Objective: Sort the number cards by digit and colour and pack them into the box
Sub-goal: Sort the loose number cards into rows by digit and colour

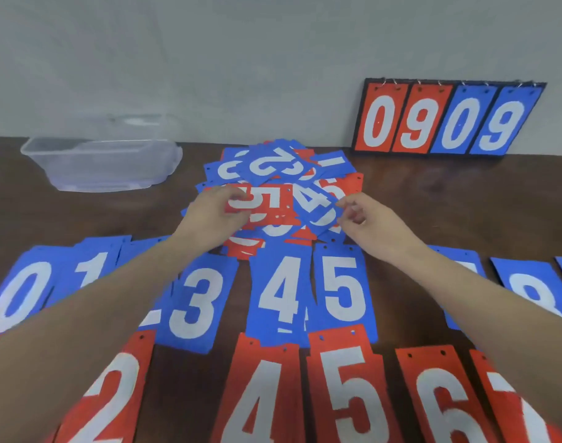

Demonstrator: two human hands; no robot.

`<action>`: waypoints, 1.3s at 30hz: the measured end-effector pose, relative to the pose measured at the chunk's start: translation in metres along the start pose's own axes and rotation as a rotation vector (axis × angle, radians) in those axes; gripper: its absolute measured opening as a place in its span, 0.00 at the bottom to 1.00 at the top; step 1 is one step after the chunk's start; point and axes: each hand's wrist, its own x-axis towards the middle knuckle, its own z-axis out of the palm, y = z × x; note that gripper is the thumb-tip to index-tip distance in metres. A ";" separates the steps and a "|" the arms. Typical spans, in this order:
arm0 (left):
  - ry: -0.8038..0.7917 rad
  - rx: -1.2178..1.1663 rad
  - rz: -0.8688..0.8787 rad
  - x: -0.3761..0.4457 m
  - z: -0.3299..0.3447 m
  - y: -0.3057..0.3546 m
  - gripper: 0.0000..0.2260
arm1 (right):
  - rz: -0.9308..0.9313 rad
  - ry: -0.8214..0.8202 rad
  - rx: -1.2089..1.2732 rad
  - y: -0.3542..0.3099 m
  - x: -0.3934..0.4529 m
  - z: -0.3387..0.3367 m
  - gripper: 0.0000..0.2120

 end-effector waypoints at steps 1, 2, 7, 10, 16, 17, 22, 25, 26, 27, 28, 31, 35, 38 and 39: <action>-0.007 0.038 0.021 0.009 0.000 -0.005 0.18 | 0.005 0.000 -0.016 -0.001 0.006 0.003 0.10; -0.020 0.076 0.050 0.017 0.000 -0.010 0.19 | 0.011 0.000 -0.030 -0.003 0.013 0.005 0.10; -0.105 0.142 0.137 0.052 0.002 -0.025 0.31 | -0.051 0.037 -0.106 -0.010 0.048 0.018 0.13; -0.135 0.174 0.167 0.061 0.009 -0.038 0.36 | -0.077 0.031 -0.146 -0.016 0.069 0.025 0.14; -0.046 0.142 0.200 0.062 0.020 -0.052 0.36 | -0.126 0.014 -0.218 -0.023 0.115 0.035 0.14; -0.029 0.146 0.208 0.062 0.021 -0.053 0.36 | -0.143 0.015 -0.232 -0.026 0.123 0.037 0.14; 0.007 0.156 0.229 0.062 0.025 -0.056 0.37 | -0.203 -0.032 -0.286 -0.050 0.160 0.055 0.19; 0.038 0.152 0.236 0.061 0.026 -0.056 0.34 | -0.168 -0.081 -0.333 -0.064 0.175 0.069 0.30; 0.043 0.143 0.231 0.061 0.026 -0.056 0.34 | -0.137 -0.112 -0.345 -0.067 0.178 0.073 0.35; 0.046 0.134 0.225 0.061 0.026 -0.056 0.35 | -0.109 -0.145 -0.368 -0.069 0.181 0.076 0.40; 0.050 0.128 0.222 0.060 0.026 -0.055 0.35 | -0.090 -0.175 -0.404 -0.069 0.183 0.079 0.43; 0.061 0.126 0.236 0.060 0.026 -0.055 0.35 | -0.078 -0.210 -0.516 -0.066 0.188 0.081 0.47; 0.093 0.133 0.260 0.059 0.026 -0.056 0.35 | -0.100 -0.134 -0.574 -0.064 0.184 0.077 0.44; 0.101 0.141 0.272 0.059 0.027 -0.057 0.35 | -0.144 -0.107 -0.604 -0.071 0.179 0.072 0.41; 0.098 0.146 0.275 0.059 0.027 -0.057 0.35 | -0.153 -0.111 -0.601 -0.073 0.179 0.069 0.40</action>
